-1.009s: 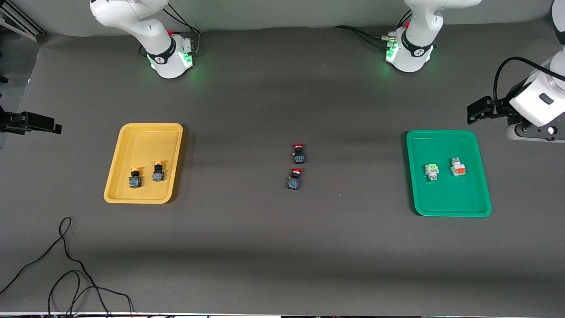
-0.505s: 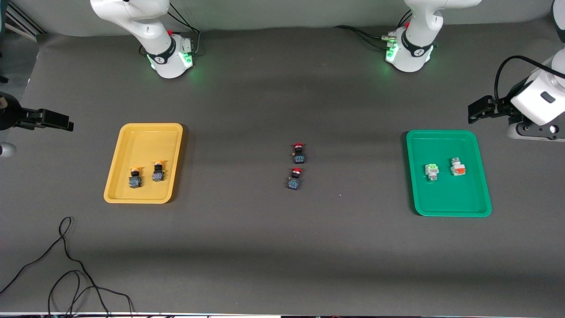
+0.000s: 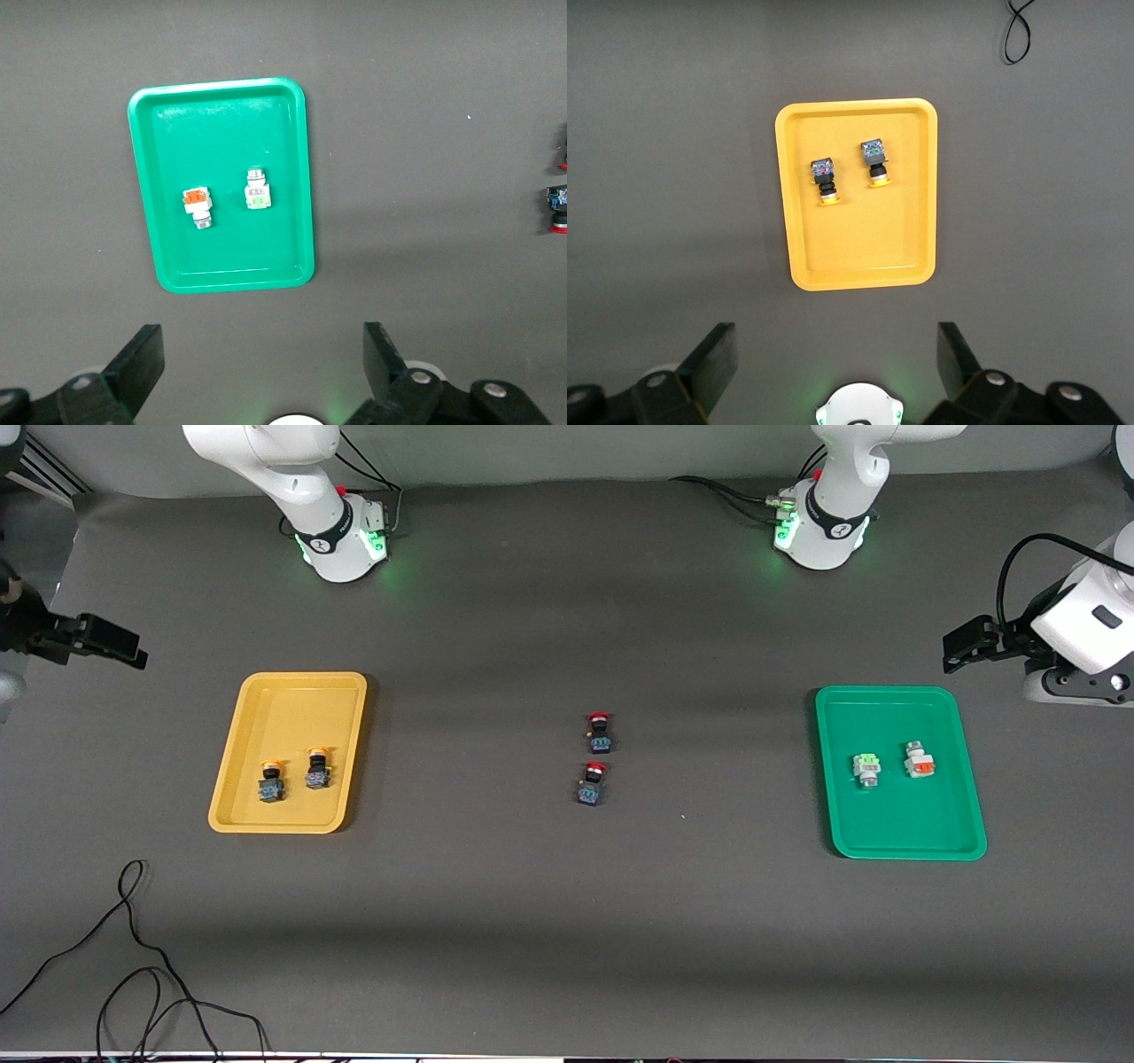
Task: Place green and yellow buttons in trays
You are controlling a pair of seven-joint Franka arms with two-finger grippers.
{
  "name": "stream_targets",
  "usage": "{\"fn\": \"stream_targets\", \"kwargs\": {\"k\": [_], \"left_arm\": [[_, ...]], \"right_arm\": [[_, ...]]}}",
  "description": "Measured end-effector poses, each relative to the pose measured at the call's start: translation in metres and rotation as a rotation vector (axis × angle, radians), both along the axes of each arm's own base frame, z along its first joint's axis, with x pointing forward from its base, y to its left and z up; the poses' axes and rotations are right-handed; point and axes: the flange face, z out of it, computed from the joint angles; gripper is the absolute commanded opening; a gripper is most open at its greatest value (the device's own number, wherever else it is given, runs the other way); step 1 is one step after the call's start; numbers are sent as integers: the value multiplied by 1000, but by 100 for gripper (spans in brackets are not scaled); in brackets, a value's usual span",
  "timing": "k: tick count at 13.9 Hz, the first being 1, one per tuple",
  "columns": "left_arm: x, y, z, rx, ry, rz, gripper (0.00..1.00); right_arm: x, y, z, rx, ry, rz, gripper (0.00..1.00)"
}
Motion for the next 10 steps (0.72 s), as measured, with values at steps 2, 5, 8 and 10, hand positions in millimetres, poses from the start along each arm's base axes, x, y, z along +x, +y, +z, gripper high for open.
{"fn": "stream_targets", "kwargs": {"k": [2, 5, 8, 10], "left_arm": [[0, 0, 1, 0, -2, 0, 100], [0, 0, 2, 0, -5, 0, 100], [0, 0, 2, 0, -5, 0, 100], [0, 0, 2, 0, -5, 0, 100]], "right_arm": [[-6, 1, 3, -1, -5, 1, 100], [-6, 2, 0, -8, -3, 4, 100], [-5, 6, -1, -8, -7, 11, 100], [-5, 6, -1, -8, -7, 11, 100]]}}
